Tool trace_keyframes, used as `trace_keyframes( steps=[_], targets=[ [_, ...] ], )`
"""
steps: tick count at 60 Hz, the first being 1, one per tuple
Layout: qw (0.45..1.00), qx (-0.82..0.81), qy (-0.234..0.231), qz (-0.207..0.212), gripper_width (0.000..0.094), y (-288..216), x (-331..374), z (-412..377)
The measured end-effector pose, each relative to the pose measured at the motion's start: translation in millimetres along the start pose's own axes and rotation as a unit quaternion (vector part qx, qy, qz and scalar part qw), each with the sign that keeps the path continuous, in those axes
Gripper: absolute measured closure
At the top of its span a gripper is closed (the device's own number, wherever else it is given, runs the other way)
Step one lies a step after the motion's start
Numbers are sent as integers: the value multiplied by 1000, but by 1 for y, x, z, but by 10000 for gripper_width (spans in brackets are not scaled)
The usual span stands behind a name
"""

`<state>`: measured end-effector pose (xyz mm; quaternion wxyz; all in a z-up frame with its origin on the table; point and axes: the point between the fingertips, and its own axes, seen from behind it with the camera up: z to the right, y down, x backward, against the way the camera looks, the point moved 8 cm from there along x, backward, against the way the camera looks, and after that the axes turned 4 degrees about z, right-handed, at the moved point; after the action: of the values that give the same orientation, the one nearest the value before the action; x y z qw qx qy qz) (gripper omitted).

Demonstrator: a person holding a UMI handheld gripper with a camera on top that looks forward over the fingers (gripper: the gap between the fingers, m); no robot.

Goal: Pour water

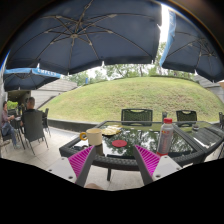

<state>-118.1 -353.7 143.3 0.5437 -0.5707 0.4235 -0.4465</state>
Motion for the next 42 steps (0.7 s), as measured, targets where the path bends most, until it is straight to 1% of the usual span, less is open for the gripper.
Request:
trace_keyframes(
  steps=[8, 12, 18, 23, 27, 31, 36, 42],
  targets=[
    [1000, 5, -4, 5, 142, 1, -4, 4],
    [1000, 7, 7, 4, 143, 1, -3, 19],
    [999, 11, 42, 9, 142, -1, -5, 58],
    [996, 11, 84, 17, 143, -2, -13, 99],
    [992, 20, 123, 23, 140, -2, -26, 132],
    [989, 27, 145, 24, 143, 0, -48, 160],
    [988, 23, 152, 20, 145, 6, -84, 185],
    [989, 24, 143, 11, 145, 19, -130, 206]
  ],
)
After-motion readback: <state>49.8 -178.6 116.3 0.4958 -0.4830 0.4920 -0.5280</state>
